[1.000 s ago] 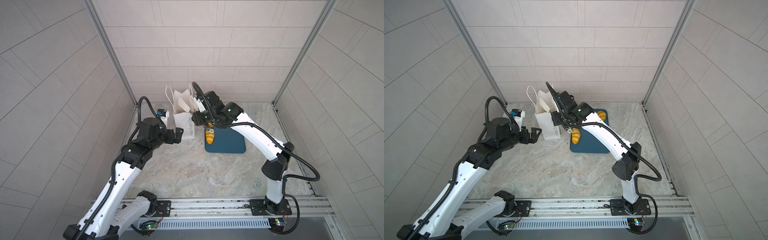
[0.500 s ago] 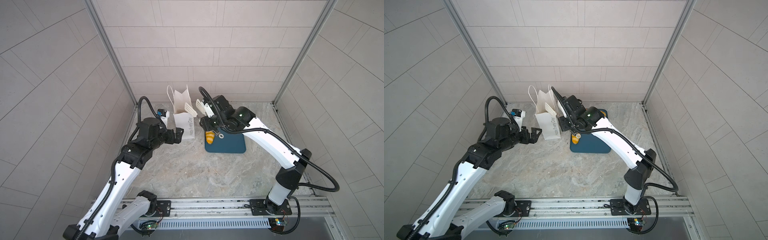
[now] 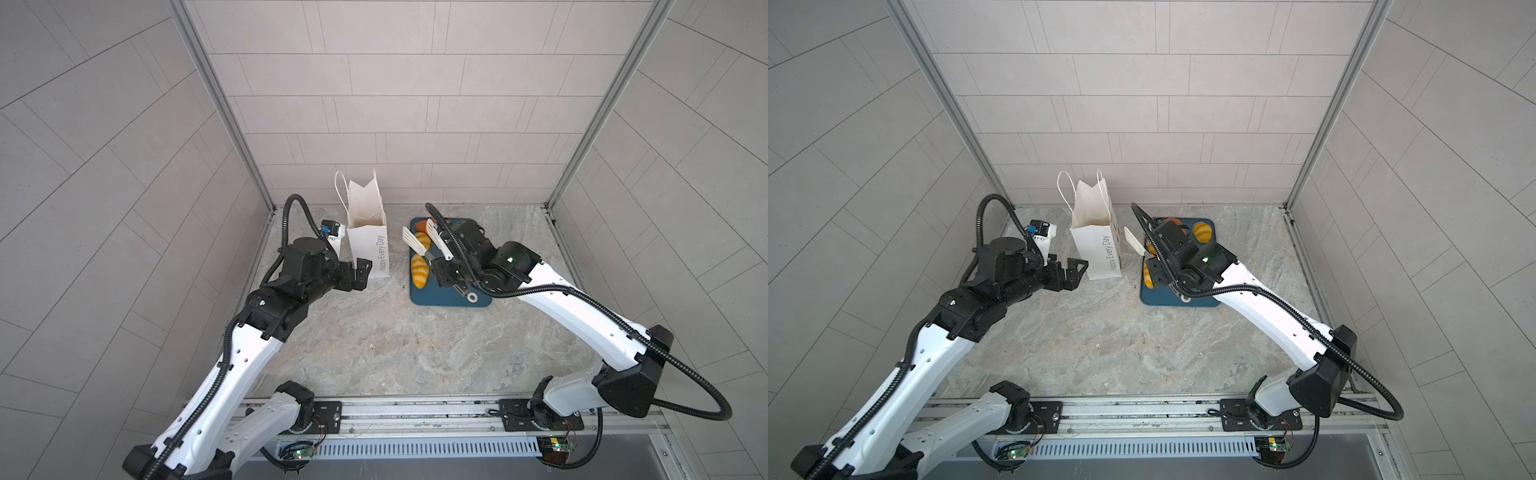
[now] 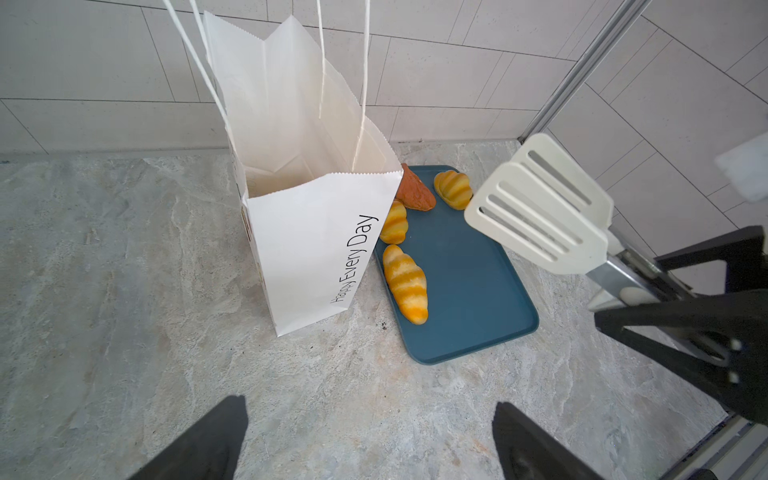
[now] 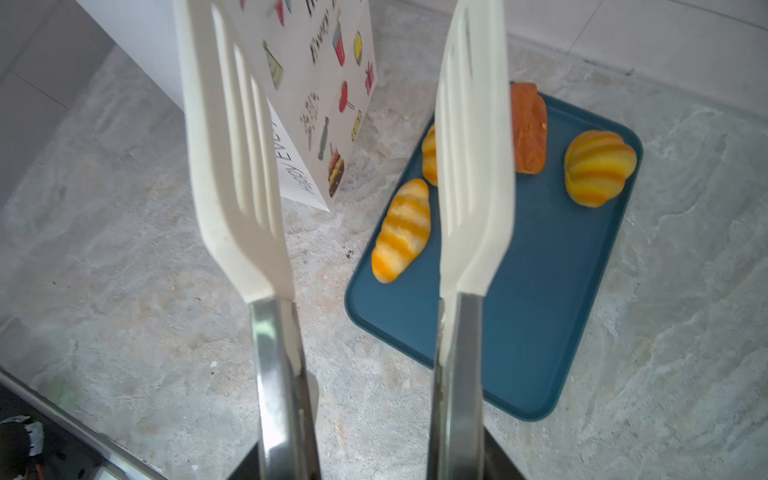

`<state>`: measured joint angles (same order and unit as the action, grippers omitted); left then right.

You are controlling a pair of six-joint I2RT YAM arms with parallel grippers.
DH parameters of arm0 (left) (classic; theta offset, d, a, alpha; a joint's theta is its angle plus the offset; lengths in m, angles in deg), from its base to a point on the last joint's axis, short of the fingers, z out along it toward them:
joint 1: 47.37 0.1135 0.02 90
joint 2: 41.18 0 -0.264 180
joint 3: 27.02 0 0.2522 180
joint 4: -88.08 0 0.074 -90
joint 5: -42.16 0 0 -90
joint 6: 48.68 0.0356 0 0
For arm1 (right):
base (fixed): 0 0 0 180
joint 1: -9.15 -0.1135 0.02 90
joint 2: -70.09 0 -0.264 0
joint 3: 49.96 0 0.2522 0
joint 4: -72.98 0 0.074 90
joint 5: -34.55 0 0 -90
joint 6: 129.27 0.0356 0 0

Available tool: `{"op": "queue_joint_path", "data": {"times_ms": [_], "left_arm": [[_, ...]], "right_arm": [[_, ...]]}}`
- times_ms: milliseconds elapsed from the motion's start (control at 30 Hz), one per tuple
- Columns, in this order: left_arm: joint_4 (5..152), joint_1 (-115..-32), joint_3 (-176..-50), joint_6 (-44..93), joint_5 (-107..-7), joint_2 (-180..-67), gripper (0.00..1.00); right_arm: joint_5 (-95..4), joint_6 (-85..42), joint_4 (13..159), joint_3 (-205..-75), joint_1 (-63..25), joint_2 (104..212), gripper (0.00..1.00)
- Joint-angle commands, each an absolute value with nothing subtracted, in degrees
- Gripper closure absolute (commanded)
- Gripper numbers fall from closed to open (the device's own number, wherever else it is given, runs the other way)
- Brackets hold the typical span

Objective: Place the fake bread into the paper bag
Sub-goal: 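Withdraw the tongs from the bag back over the tray with right gripper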

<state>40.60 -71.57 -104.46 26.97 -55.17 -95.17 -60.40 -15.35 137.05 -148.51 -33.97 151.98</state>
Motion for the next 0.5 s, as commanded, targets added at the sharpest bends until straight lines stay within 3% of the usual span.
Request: {"op": "queue_joint_path", "data": {"times_ms": [0, 467], "left_arm": [[41.61, -71.89, -104.47, 27.41, -53.93, -94.34, 0.00], [40.92, -72.03, -103.65, 27.22, -53.47, -94.09, 0.00]], "right_arm": [[-63.51, -12.04, 136.23, -144.34, -34.27, 149.63, 0.44], [-64.83, -8.13, 134.63, -138.54, -36.03, 161.37, 0.45]]}}
